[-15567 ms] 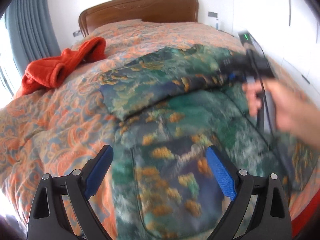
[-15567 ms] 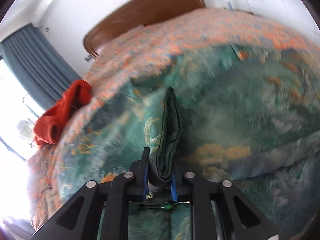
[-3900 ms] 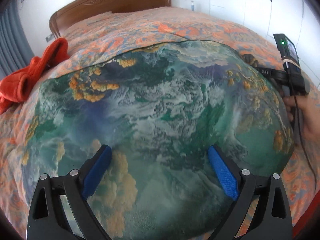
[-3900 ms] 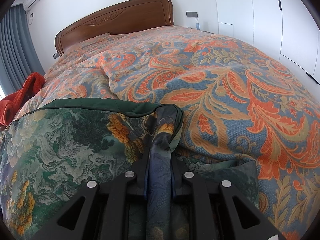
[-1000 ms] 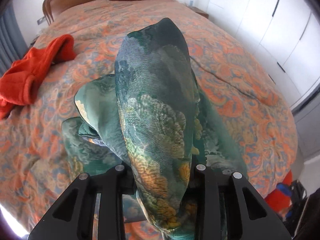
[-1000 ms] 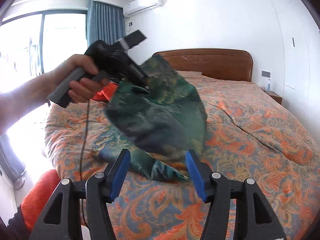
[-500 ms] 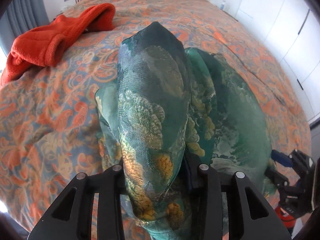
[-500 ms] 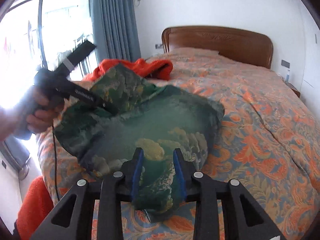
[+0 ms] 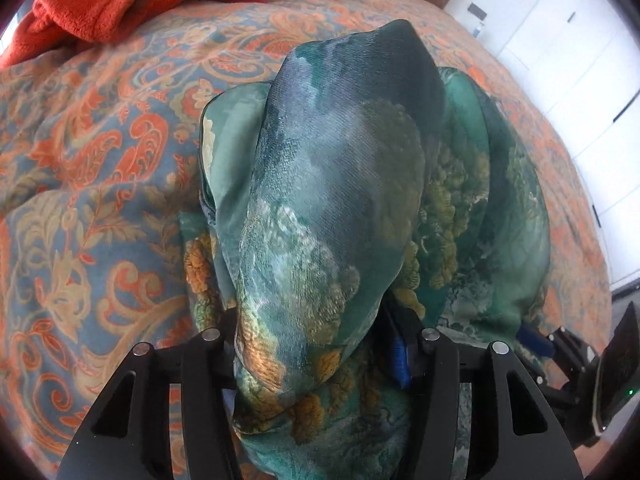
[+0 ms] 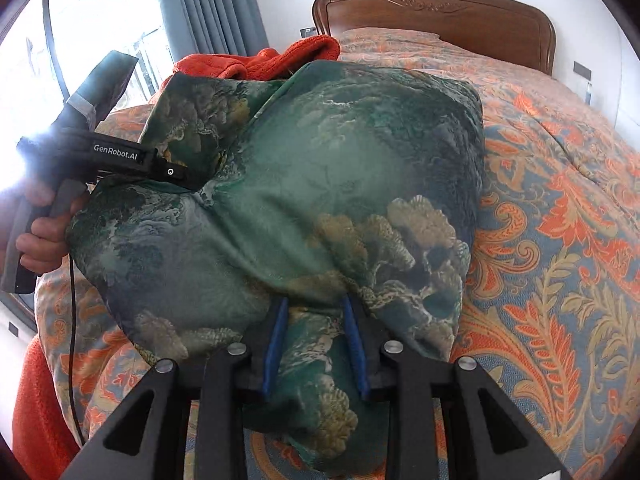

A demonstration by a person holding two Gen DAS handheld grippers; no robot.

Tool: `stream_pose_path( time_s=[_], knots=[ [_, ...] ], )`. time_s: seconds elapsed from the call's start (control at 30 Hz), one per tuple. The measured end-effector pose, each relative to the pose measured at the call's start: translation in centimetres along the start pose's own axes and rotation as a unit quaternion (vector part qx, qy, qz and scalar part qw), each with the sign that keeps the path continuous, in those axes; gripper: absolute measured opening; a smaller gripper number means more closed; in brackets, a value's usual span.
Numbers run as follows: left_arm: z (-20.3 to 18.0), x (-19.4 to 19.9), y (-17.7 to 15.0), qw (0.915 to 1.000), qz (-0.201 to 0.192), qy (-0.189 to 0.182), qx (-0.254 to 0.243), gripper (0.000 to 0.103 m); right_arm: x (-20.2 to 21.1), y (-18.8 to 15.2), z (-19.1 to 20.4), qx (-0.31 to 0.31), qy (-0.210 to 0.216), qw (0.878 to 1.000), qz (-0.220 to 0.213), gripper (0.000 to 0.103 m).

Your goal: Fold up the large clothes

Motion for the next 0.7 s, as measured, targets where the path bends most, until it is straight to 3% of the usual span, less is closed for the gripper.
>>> stream_pose_path(
  time_s=[0.2, 0.3, 0.43, 0.57, 0.7],
  knots=[
    [0.9, 4.5, 0.2, 0.9993, -0.031, -0.017, 0.008, 0.066, 2.9, 2.7, 0.5, -0.024, 0.02, 0.999, 0.018, 0.032],
    [1.6, 6.7, 0.7, 0.9982, -0.05, -0.029, 0.016, 0.066, 5.3, 6.5, -0.4, -0.065, 0.03, 0.997, -0.006, 0.039],
    [2.1, 6.2, 0.8, 0.9989, -0.047, -0.001, 0.006, 0.068, 5.6, 12.0, -1.7, -0.102, 0.037, 0.993, -0.036, 0.04],
    [2.2, 4.5, -0.1, 0.9994, -0.033, 0.009, 0.004, 0.063, 1.9, 17.0, -3.0, -0.147, 0.049, 0.987, -0.049, 0.04],
    [2.5, 2.6, -1.1, 0.9995, -0.027, 0.01, 0.013, 0.062, -5.8, 17.7, -4.5, -0.199, 0.068, 0.978, 0.012, 0.04]
  ],
)
Point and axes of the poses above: each gripper's, at about its wrist camera, not at the fingertips, and x roughly against the way its jaws point, z to its left, y to its top, the point moved 4 cm from there along -x, roughly the way its jaws point, and after that the axes turned 2 degrees about y, right-handed, at the moved point
